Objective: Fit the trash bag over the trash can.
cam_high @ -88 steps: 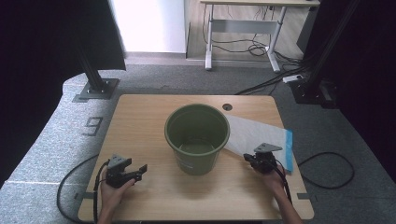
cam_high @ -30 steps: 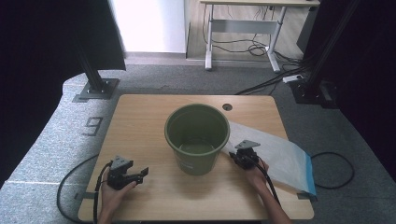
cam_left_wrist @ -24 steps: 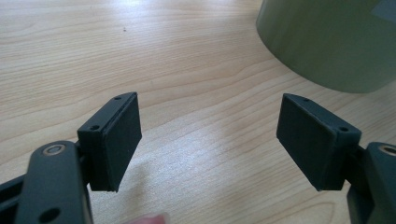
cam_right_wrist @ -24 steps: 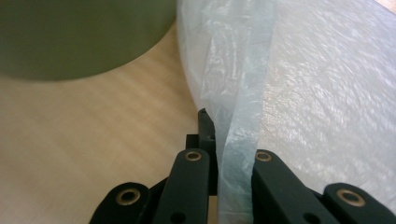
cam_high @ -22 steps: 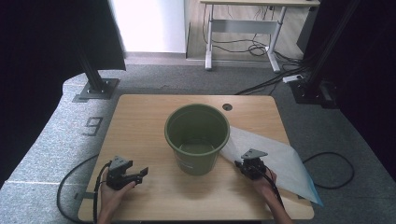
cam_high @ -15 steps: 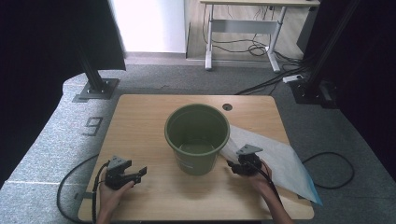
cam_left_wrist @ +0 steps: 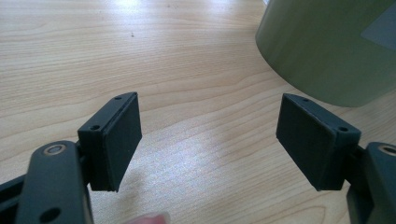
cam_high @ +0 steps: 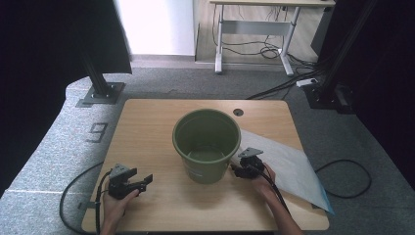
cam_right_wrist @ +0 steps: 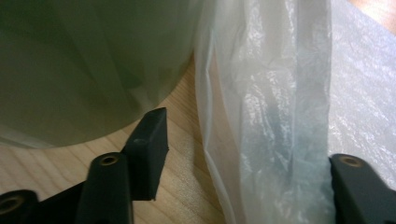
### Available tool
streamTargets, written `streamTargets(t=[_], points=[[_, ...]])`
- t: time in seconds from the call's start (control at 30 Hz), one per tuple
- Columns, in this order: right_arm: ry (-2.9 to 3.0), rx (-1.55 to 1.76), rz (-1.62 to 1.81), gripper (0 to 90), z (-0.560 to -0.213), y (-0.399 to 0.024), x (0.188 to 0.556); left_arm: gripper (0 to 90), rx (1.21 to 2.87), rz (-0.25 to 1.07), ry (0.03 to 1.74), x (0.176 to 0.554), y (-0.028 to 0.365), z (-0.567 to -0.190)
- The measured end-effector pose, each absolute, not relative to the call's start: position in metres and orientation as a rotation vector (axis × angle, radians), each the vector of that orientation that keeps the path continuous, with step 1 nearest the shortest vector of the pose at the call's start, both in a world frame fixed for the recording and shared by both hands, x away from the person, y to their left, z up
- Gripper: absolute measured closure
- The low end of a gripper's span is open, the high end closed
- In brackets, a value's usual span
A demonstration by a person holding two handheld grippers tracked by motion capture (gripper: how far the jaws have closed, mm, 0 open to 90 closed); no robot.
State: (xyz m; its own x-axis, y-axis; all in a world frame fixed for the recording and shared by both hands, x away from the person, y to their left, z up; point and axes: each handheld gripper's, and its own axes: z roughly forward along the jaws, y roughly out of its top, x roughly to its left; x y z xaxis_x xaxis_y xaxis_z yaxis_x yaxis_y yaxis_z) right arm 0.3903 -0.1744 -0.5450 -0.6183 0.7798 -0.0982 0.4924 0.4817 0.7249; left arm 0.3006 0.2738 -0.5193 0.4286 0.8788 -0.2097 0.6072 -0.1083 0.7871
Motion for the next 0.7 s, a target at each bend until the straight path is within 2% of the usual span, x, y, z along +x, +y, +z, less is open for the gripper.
streamTargets(t=[0.17,0.4,0.7], points=[[2.278,1.104,0.967,56.2,-0.547,-0.178,0.393,22.0,1.823,0.392,1.273,0.301,0.273,-0.52],[2.239,1.107,0.987,87.2,-0.544,-0.182,0.392,22.1,1.818,0.394,1.272,0.301,0.274,-0.52],[2.074,1.158,1.179,88.6,-0.52,-0.21,0.383,22.2,1.829,0.39,1.271,0.301,0.272,-0.522]])
